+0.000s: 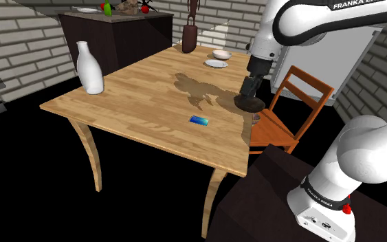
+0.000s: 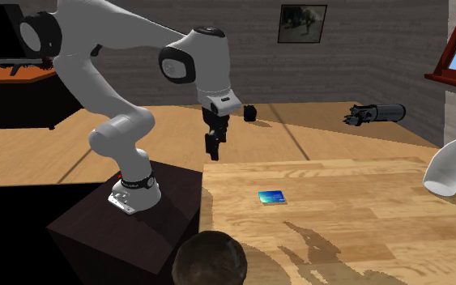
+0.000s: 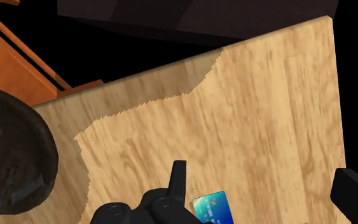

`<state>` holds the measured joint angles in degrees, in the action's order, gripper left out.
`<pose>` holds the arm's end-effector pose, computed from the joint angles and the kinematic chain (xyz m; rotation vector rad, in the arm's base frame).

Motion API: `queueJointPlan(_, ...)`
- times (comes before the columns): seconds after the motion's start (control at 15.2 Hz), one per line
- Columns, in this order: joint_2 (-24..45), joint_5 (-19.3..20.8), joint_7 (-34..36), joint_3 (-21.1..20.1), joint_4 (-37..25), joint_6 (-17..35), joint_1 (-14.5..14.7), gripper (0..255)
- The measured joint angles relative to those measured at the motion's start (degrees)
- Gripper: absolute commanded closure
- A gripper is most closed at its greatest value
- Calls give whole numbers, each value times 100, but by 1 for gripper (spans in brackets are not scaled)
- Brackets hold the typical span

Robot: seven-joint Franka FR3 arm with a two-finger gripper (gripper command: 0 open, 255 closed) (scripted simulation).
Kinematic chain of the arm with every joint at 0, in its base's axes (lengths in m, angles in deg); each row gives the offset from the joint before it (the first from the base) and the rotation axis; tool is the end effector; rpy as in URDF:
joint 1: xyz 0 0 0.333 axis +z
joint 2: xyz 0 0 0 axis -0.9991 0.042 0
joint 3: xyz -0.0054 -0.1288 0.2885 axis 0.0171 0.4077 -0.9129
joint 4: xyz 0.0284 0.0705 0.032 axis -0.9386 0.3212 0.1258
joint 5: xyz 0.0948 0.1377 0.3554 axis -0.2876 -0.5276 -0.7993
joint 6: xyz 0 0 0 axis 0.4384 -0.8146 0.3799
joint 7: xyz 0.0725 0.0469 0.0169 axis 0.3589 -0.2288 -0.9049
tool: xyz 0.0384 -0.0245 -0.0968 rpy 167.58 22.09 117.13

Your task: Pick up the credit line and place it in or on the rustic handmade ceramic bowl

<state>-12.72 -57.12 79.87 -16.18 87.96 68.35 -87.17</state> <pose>0.3535 -0.0018 0.4716 -3.0240 -0.1581 -0.0153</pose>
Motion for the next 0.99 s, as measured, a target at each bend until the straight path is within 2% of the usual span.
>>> queueJointPlan(0.33, 829, -30, -105, -92, 216, 1342, 85, 0)
queueJointPlan(0.79, 2344, -42, -213, -207, -61, 3001, 186, 0)
queueJointPlan(0.99, 2847, -43, -240, -232, -190, 3487, 209, 0)
